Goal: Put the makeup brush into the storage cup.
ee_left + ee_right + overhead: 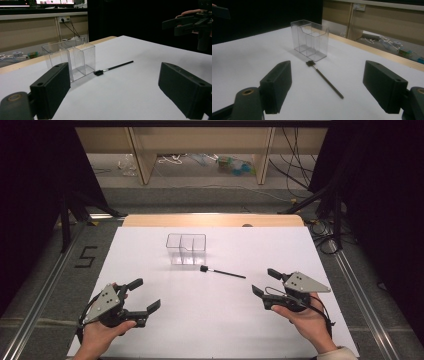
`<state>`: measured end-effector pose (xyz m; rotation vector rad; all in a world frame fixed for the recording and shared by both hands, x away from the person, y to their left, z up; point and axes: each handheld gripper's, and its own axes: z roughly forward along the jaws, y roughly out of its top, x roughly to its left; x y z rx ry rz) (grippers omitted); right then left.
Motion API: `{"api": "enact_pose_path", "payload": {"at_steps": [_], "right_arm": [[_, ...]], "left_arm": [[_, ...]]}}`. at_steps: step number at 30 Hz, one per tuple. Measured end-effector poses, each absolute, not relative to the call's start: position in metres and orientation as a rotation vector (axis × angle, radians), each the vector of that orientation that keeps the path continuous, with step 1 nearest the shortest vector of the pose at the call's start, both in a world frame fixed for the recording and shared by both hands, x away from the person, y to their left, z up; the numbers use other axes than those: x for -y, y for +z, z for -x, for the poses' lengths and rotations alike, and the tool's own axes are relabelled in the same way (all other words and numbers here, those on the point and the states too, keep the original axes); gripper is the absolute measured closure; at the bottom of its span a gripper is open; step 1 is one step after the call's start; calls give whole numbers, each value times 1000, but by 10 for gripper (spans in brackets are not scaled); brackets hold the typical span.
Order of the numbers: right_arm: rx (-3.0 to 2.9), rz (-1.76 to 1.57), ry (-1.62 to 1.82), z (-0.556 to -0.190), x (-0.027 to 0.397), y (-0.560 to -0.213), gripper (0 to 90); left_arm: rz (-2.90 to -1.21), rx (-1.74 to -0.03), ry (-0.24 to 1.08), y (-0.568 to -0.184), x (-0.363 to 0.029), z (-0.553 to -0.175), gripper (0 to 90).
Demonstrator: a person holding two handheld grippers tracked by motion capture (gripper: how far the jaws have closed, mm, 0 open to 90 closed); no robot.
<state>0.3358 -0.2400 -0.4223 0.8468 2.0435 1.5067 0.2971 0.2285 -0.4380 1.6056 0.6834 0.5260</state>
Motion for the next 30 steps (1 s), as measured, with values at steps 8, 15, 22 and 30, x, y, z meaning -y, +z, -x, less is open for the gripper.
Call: {"api": "enact_pose_path", "payload": {"at_steps": [8, 15, 22, 30], "right_arm": [[-2054, -840, 1480, -345, 236, -421, 236], [-2058, -834, 1497, -357, 229, -419, 236], [-2071, -827, 1472, -369, 221, -418, 235], [-2077, -819, 1468, -377, 215, -417, 235]], "left_arm": [[-1606, -684, 527, -438, -228, -297, 106], [-1606, -685, 524, -438, -228, -297, 107], [-1607, -681, 524, -438, -228, -297, 109], [-1607, -681, 521, -438, -228, -298, 109]]}}
